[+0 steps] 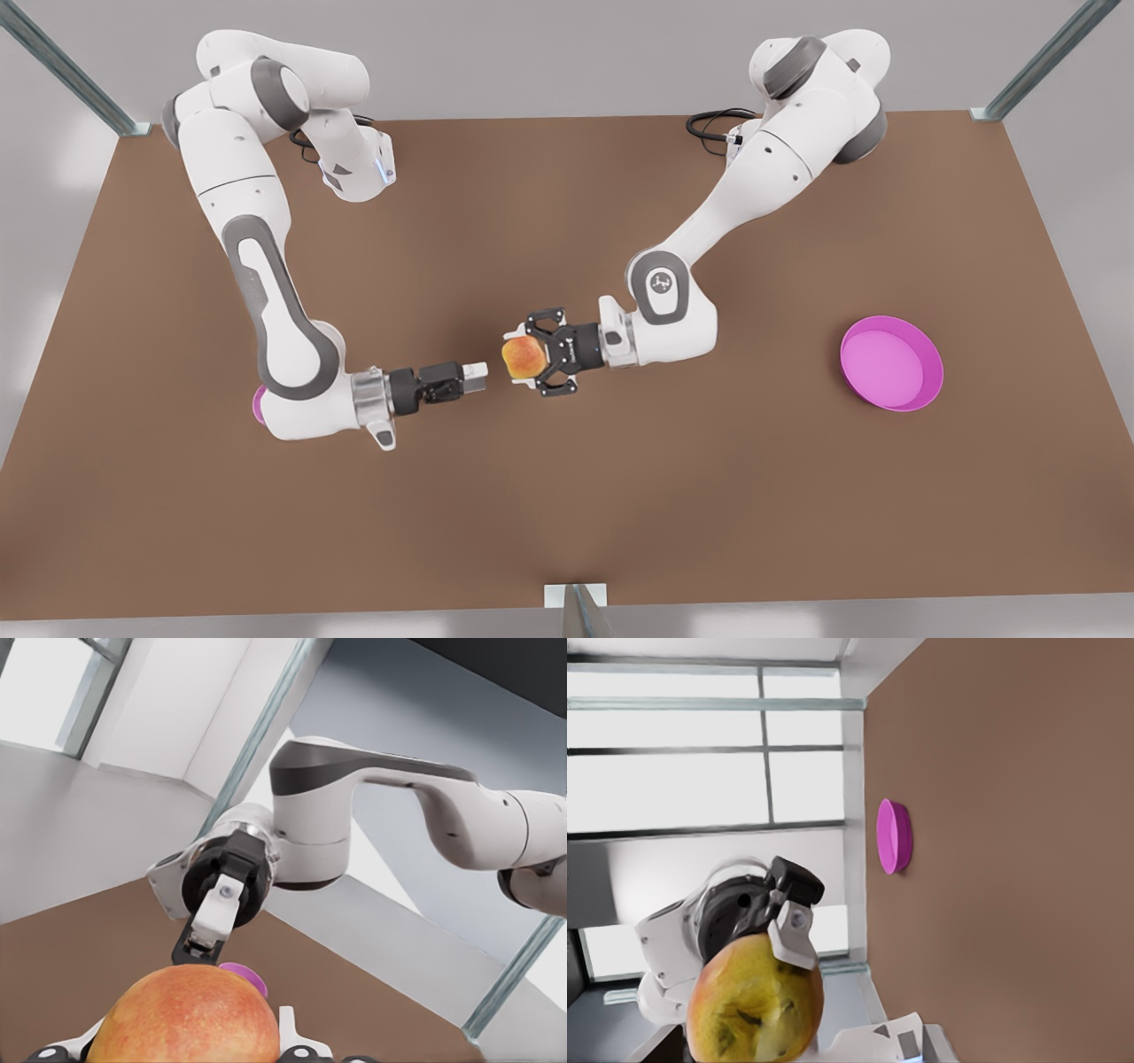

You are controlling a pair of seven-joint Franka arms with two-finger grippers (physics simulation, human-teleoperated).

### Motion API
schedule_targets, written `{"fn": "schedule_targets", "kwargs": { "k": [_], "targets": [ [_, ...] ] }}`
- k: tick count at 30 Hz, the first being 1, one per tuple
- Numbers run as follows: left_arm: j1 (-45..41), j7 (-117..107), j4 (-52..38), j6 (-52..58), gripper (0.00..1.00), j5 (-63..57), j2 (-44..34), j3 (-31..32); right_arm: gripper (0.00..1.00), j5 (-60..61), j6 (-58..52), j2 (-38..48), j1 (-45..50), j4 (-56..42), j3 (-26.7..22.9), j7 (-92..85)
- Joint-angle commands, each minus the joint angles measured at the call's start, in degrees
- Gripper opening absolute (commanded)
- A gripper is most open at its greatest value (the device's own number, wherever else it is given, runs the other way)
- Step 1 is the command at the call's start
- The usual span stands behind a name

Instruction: Use the left arm to pick up the apple from the plate, transfer it to the gripper of the right arm, and then use the right arm to place it into the bowl

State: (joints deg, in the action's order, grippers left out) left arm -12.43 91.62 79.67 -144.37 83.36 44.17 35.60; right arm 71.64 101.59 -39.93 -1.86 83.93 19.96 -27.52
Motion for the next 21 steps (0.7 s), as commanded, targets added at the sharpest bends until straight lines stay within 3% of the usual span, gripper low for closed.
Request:
{"fn": "schedule_targets", "kwargs": {
  "k": [1, 7, 9, 21],
  "targets": [
    [-0.31, 26.86, -0.04, 0.66, 0.65, 1.45, 0.21, -0.01, 1.00, 0.96, 0.54, 0.21, -0.07, 0.44, 0.78, -26.27],
    [-0.49, 26.95, -0.04, 0.66, 0.65, 1.63, 0.48, -0.01, 1.00, 5.35, -1.57, 0.29, -1.04, 1.67, 2.45, -28.20],
    [-0.58, 26.95, -0.04, 0.66, 0.65, 1.63, 0.65, -0.01, 1.00, 9.30, 0.01, 1.44, -4.99, 6.95, 7.73, -28.38],
    [-0.93, 27.56, -0.39, 0.75, 0.65, 1.72, 1.09, -0.01, 1.00, 6.93, 5.73, 0.65, -2.80, 6.86, 7.73, -29.70]
  ]
}}
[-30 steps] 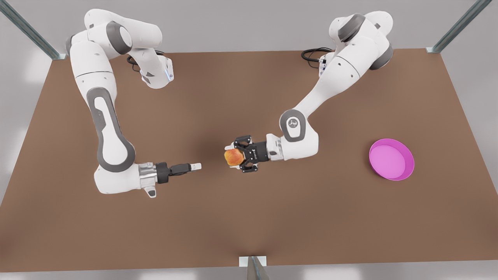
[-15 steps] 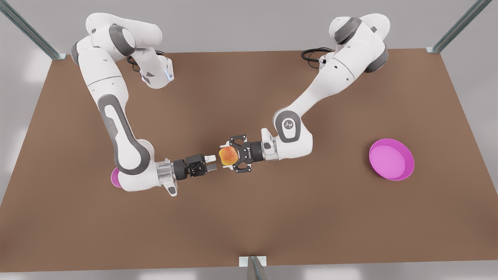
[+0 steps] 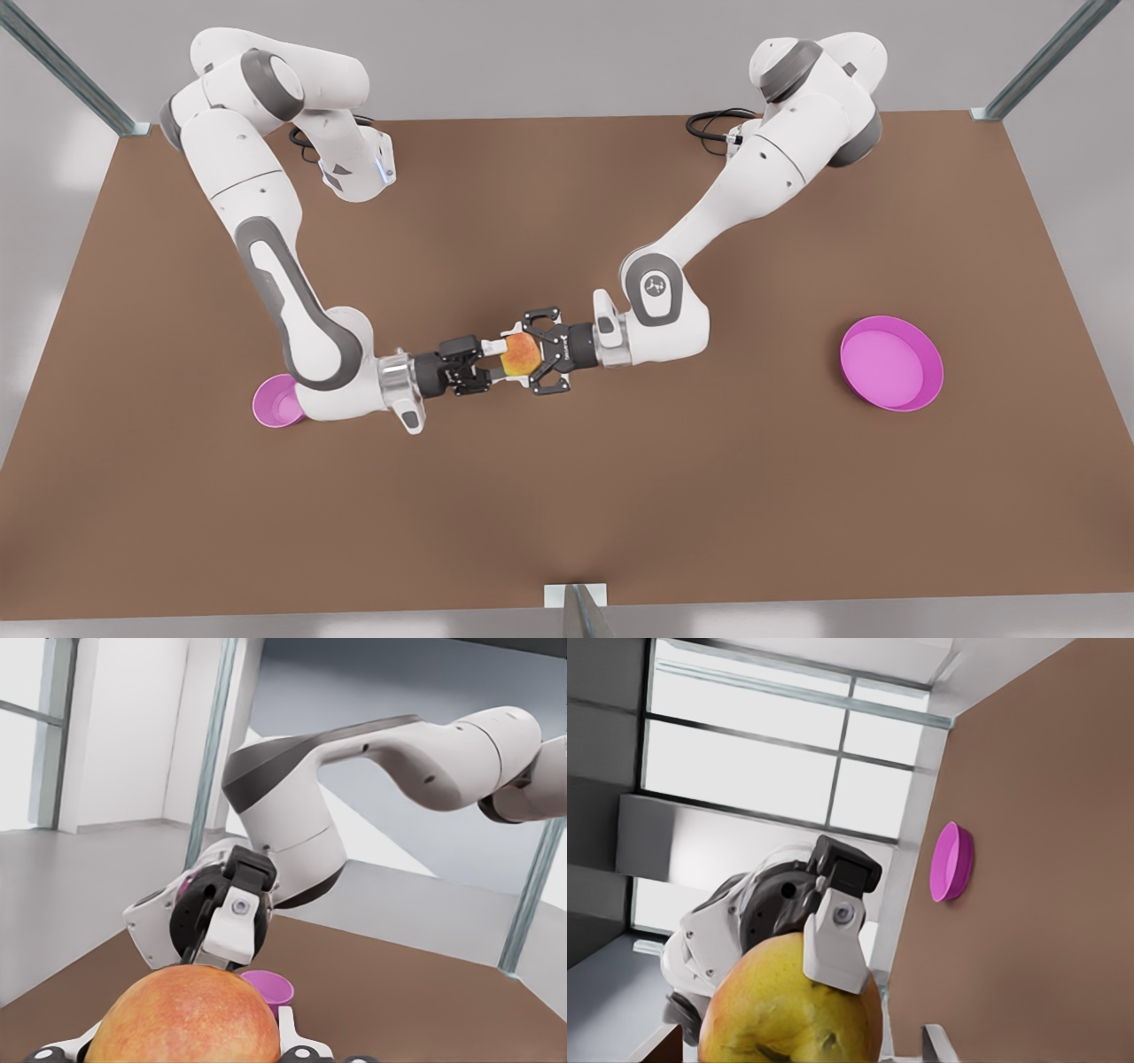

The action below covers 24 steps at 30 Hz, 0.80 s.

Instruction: Use the left arm to pick up the apple from the plate, transfer it to the gripper of the right arm, and then use the right arm to place it into the bowl

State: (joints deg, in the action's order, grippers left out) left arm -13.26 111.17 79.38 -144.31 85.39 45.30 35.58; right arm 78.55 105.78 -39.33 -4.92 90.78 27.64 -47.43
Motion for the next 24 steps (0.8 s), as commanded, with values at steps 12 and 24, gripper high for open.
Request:
{"fn": "schedule_targets", "kwargs": {
  "k": [12, 24],
  "targets": [
    [-0.36, 8.10, -0.11, 0.70, 0.65, -0.31, 0.23, 0.02, 0.86, 0.20, 3.38, 0.31, 0.87, -0.07, 1.19, -9.52],
    [-0.80, 7.57, -0.02, 0.70, 1.00, 0.66, 0.49, 0.02, 0.78, 0.20, 3.64, 0.31, 1.05, -0.07, 1.19, -9.61]
  ]
}}
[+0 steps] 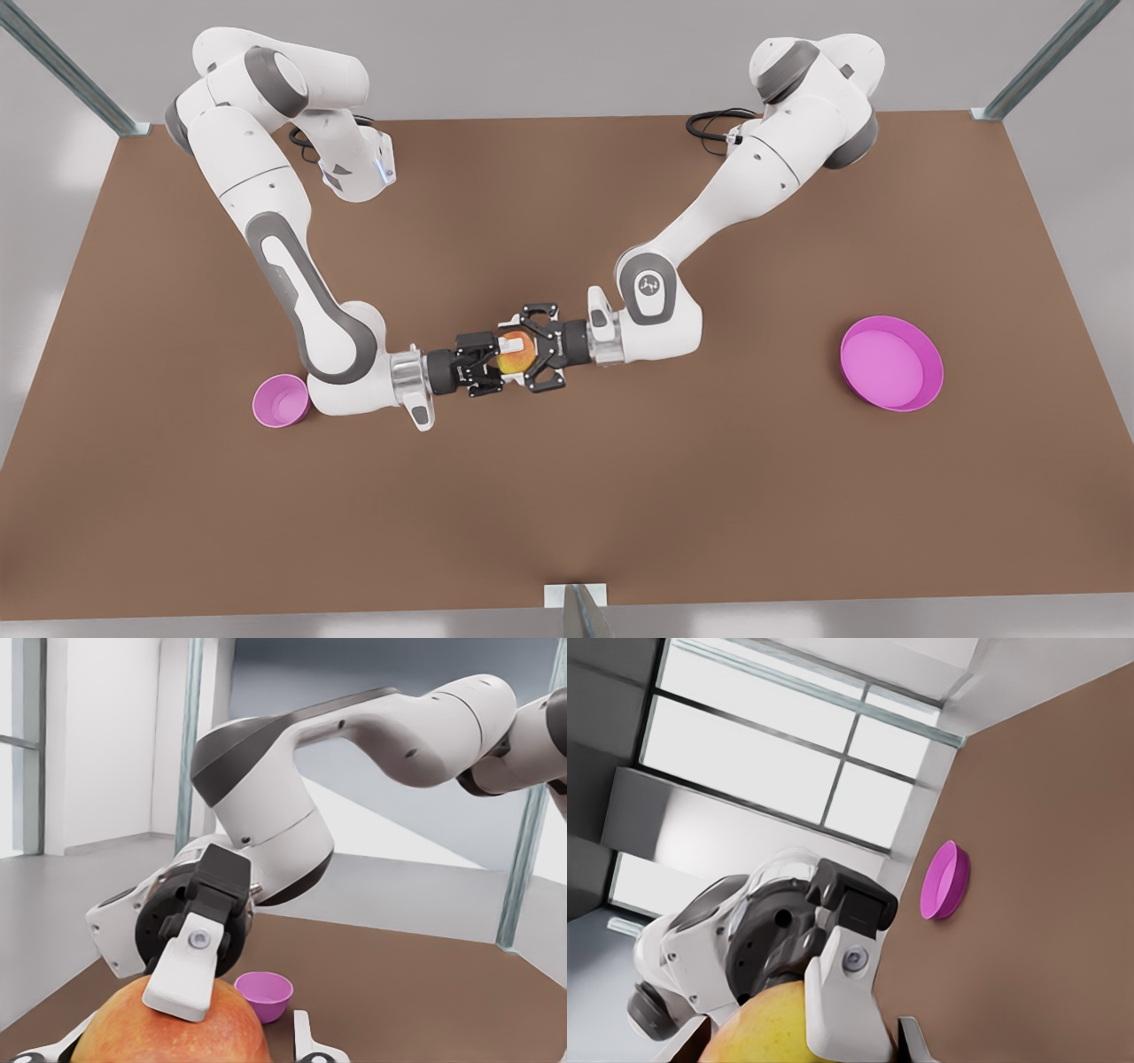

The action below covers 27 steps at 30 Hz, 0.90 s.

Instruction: Use the left arm to pick up the apple from the plate, transfer it to the gripper of the right arm, and then use the right arm to place it into the bowl

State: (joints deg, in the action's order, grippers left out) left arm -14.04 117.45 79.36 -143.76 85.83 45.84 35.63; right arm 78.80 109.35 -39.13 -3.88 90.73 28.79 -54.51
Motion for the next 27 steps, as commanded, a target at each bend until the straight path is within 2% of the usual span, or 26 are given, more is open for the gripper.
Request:
{"fn": "schedule_targets", "kwargs": {
  "k": [1, 16, 20, 22, 24, 25, 27],
  "targets": [
    [-0.02, 1.29, 0.01, 0.15, 1.00, 0.21, -0.13, 0.06, 0.78, -0.05, -0.01, 0.10, 0.01, -0.03, 0.04, -2.53],
    [1.56, 1.64, 0.71, 0.23, 1.00, -0.05, -0.49, -0.03, 0.78, -0.14, -0.27, -0.07, -0.16, -0.03, 0.04, -3.05],
    [2.27, 4.18, 3.79, 0.32, 1.00, 1.35, -1.28, 0.23, 0.78, -0.23, -0.36, 0.01, -0.16, 0.06, 0.04, -3.06],
    [5.78, 6.47, 7.47, 0.41, 1.00, 1.44, -1.89, 1.99, 0.78, -0.31, -0.45, -0.07, -0.25, 0.06, 0.04, -3.06],
    [15.97, 11.57, 16.35, 1.20, 1.00, 1.00, -3.65, 7.96, 0.76, -0.31, -0.36, -0.07, -0.25, 0.06, 0.04, -3.50],
    [21.24, 11.57, 21.53, 1.90, 1.00, 0.21, -6.90, 9.99, 0.76, -0.31, -0.36, -0.07, -0.25, 0.15, 0.04, -3.50],
    [25.99, 9.38, 28.22, 2.96, 1.00, -2.94, -13.31, 9.81, 0.76, -0.40, -0.54, 0.01, -0.52, 0.15, 0.04, -3.58]
  ]
}}
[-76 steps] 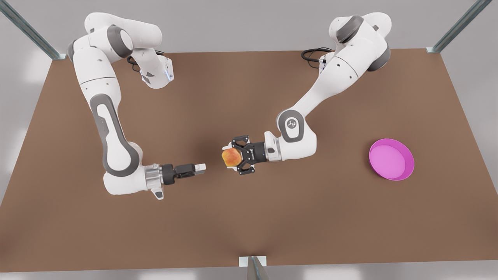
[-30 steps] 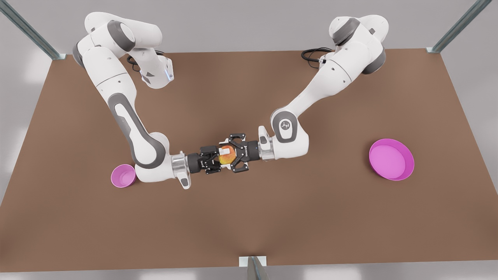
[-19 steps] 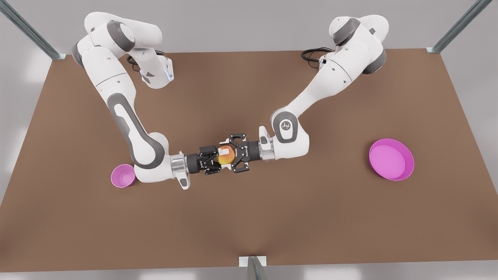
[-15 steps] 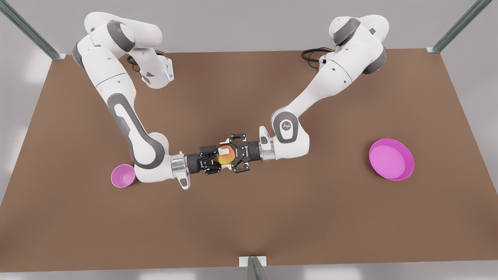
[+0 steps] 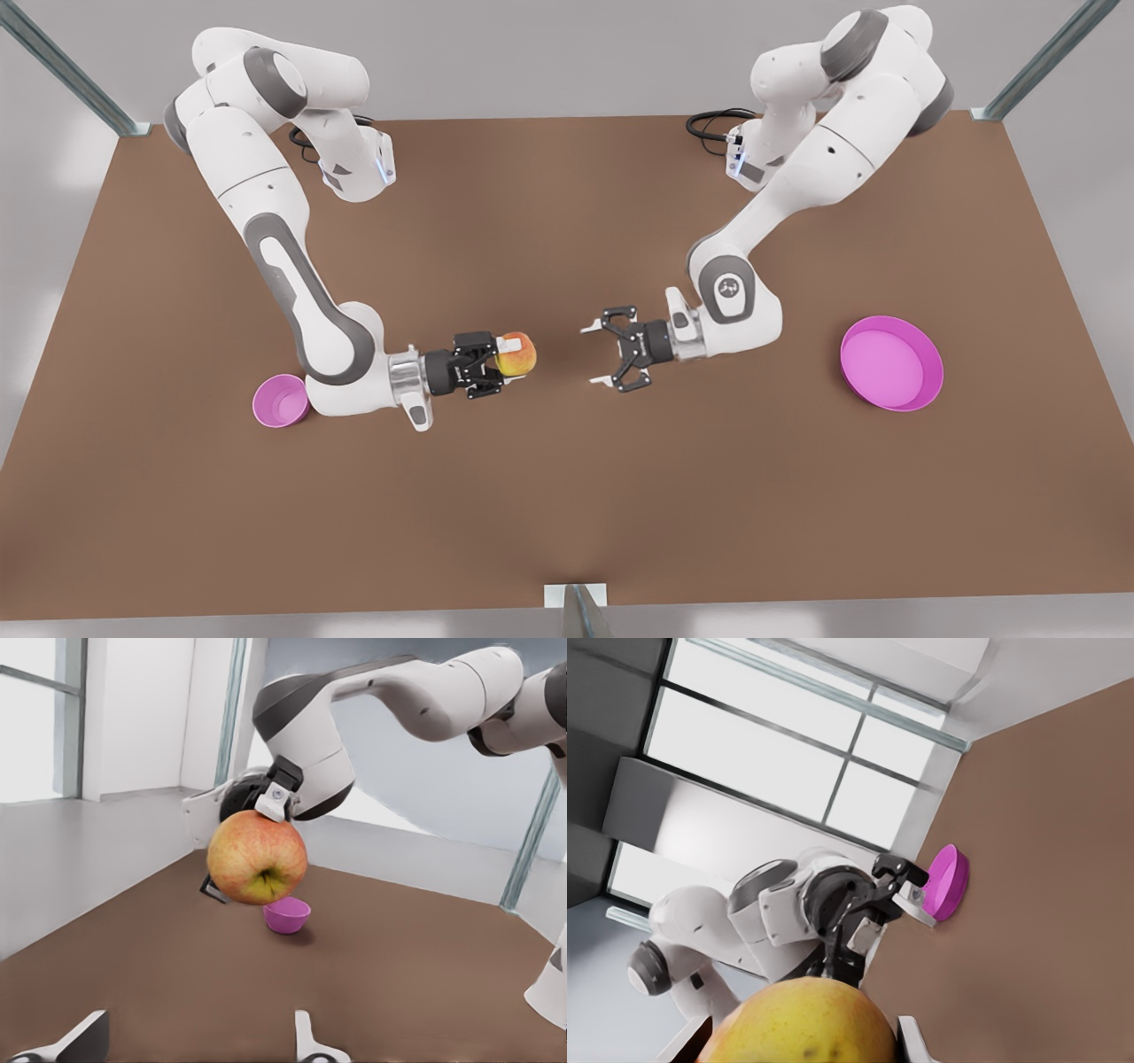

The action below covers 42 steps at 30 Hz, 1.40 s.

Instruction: Use the left arm to pick up the apple from the plate, transfer it to the gripper of the right arm, and then use the right arm to place it into the bowl

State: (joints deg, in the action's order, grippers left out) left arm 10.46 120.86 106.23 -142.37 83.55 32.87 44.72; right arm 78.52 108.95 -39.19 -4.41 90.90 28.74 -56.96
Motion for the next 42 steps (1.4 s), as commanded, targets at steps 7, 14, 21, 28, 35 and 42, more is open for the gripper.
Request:
{"fn": "schedule_targets", "kwargs": {
  "k": [7, 14, 21, 28, 35, 42],
  "targets": [
    [2.64, -83.64, -17.98, 49.89, 1.00, -85.91, -19.68, -20.99, 0.76, -9.00, -12.53, -0.53, -10.79, 0.07, -0.80, -0.60],
    [-9.22, -121.21, -32.40, 62.30, 1.00, -84.36, -23.46, -38.29, 0.76, -18.23, -24.22, -0.80, -23.63, 0.33, -0.80, -0.25],
    [-12.13, -121.12, -23.96, 51.66, 1.00, -82.32, -26.71, -40.59, 0.76, -25.96, -37.24, -2.81, -28.46, -6.78, -10.46, -2.45],
    [-12.04, -121.12, -24.40, 52.54, 1.00, -82.32, -26.63, -40.59, 0.76, -39.41, -34.60, -4.31, -28.55, -12.41, -11.87, -5.97],
    [-12.22, -129.37, -24.84, 54.48, 1.00, -82.76, -26.54, -40.59, 0.76, -48.29, -21.42, -4.31, -27.85, -14.70, -11.61, -5.35],
    [-11.60, -132.28, -24.84, 55.09, 1.00, -80.65, -26.10, -40.77, 0.76, -50.66, -10.25, -6.16, -25.48, -13.99, -11.52, -5.00]
  ]
}}
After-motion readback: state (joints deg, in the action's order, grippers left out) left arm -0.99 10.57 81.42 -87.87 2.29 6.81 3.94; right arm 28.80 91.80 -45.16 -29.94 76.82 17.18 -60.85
